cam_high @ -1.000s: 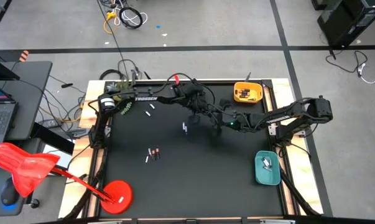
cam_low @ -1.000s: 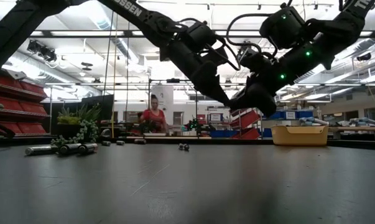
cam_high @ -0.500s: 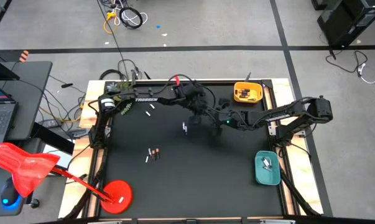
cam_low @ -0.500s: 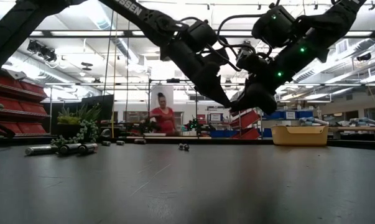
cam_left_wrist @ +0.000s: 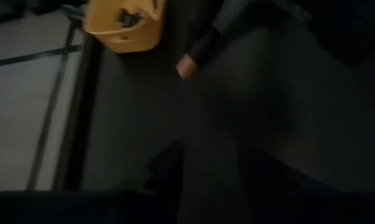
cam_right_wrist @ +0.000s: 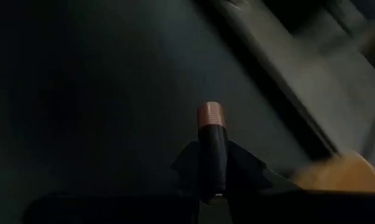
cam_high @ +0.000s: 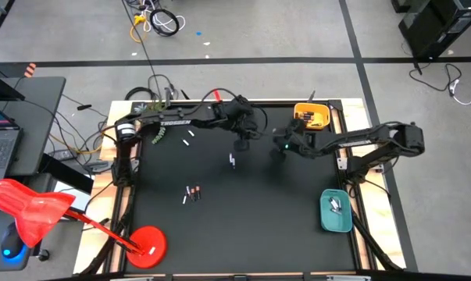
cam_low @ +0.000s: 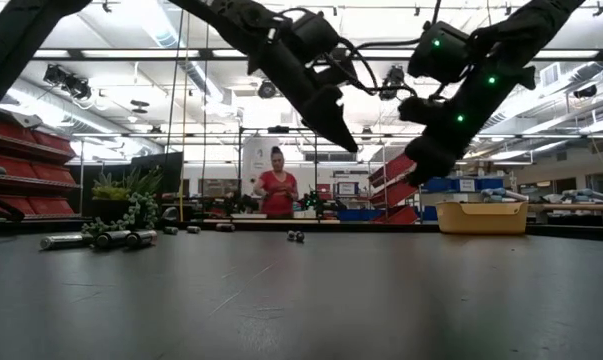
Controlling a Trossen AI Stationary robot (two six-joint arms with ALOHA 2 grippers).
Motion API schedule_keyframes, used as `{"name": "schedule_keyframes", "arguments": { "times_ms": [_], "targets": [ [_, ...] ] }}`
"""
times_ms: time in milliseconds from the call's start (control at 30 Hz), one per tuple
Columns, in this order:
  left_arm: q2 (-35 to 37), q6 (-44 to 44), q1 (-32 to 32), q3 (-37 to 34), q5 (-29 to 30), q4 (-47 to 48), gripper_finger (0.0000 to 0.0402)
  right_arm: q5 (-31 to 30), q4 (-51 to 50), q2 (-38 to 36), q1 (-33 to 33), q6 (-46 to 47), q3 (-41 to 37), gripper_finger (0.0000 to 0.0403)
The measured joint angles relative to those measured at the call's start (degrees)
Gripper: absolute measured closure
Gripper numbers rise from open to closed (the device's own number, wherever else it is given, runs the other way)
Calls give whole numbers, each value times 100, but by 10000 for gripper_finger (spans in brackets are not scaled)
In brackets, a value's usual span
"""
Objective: Sort batteries
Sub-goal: Put the black battery into the yellow bin
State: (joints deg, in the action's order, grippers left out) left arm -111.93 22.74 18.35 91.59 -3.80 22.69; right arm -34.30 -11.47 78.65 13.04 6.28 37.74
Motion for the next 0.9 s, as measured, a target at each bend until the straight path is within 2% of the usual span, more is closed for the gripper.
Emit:
{"name": "schedule_keyframes", "arguments": {
  "times_ms": [133,267,500,700,900],
  "targets": [
    [363,71,-86,-403,617,-274,267,-339,-916,-545,608,846,-2,349],
    [892,87,-240,-1225,1195,-762,276,-202,-1642,-991,1372,1363,-3,349],
    [2064,-207,-488,-2913,1775,-1832,277,159,-1633,-964,2428,1327,-4,333],
    [2995,-819,-442,-4096,1944,-2081,278,375,-1457,-565,2799,1111,-7,309],
    [3432,-1300,-366,-4741,2413,-1877,278,638,-1243,-456,2830,942,-9,278]
  ]
}}
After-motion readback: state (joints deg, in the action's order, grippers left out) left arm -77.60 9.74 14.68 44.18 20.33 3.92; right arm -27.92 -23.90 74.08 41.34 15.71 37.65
